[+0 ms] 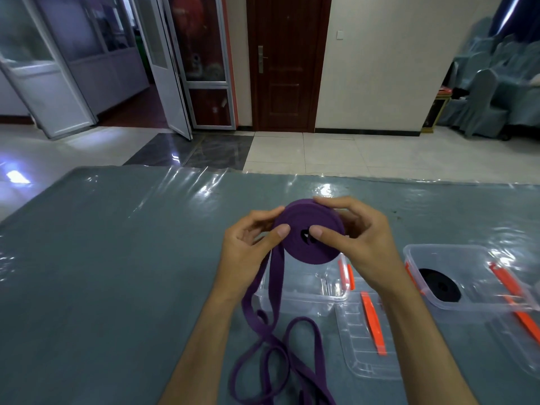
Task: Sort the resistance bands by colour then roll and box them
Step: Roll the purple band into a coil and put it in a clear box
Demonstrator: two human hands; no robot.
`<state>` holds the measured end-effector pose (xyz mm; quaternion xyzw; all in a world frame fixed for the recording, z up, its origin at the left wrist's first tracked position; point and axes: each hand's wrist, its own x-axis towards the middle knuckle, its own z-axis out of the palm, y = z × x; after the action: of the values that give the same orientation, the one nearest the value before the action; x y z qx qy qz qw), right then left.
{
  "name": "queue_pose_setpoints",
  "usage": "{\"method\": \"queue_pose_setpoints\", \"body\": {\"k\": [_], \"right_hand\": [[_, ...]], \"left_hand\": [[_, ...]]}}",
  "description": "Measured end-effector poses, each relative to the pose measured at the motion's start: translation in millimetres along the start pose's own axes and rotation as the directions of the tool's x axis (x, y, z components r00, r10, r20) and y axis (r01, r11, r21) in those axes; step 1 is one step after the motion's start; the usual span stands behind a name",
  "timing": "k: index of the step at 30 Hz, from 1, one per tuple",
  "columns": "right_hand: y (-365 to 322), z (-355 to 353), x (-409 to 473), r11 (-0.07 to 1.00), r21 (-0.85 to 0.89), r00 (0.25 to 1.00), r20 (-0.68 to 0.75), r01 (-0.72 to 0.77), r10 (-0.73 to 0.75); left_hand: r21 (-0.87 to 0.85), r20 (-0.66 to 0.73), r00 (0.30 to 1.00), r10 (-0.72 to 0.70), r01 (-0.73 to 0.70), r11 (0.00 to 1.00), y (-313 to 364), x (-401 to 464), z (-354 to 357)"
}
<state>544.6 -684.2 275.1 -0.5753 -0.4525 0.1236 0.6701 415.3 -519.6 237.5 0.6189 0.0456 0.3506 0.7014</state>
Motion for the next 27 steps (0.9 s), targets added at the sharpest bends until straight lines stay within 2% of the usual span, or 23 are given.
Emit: {"method": "queue_pose_setpoints", "body": {"k": [3,7,10,13,15,16,19,21,24,27], "right_hand": [[3.8,3.4,-2.5,1.0,0.014,0.995,-0.096,-0.016,0.017],[3.3,3.5,-3.5,0.989,0.075,0.991,-0.009,-0.13,0.131],[-0.2,-1.3,-1.4,0.998,-0.005,0.997,0.043,-0.068,0.068],[-0.7,-1.6,-3.4,1.0,0.003,1.0,-0.015,-0.027,0.027],[2.9,1.9,-6.1,0.998,0.022,0.996,-0.06,-0.066,0.067],[6.0,4.0,-7.3,0.995,0.04,0.994,-0.051,-0.092,0.094],[9.1,6.2,-7.7,0.989,0.049,0.99,0.022,-0.14,0.139],[5.6,4.9,-5.7,0.995,-0.005,0.994,0.032,-0.1,0.1],[3.9,5.0,-4.1,0.999,0.021,0.999,-0.031,-0.029,0.029],[7.9,8.2,-5.7,0.995,0.07,0.994,-0.078,-0.068,0.073]], "left_hand": [[-0.015,0.117,0.993,-0.031,0.033,0.999,0.9,1.3,-2.5],[0.081,-0.017,0.997,0.069,-0.067,0.994,3.9,5.7,-0.8],[0.052,-0.075,0.995,0.071,-0.068,0.996,-2.3,-0.1,4.0],[0.006,0.039,0.999,-0.028,0.028,1.0,-3.9,-4.2,-0.5],[0.001,0.138,0.989,-0.046,0.046,0.999,0.0,-2.4,-5.8],[0.017,0.135,0.99,-0.028,0.026,1.0,1.9,-0.8,-7.3],[0.128,-0.022,0.997,0.068,-0.064,0.99,5.0,0.2,-4.9],[0.121,-0.08,0.992,0.094,-0.084,0.989,1.1,-4.0,-0.7],[0.089,0.022,0.999,0.044,-0.046,0.995,-1.5,-6.2,-0.3],[0.111,0.124,0.992,0.014,-0.028,0.993,1.4,-0.8,-8.5]]}}
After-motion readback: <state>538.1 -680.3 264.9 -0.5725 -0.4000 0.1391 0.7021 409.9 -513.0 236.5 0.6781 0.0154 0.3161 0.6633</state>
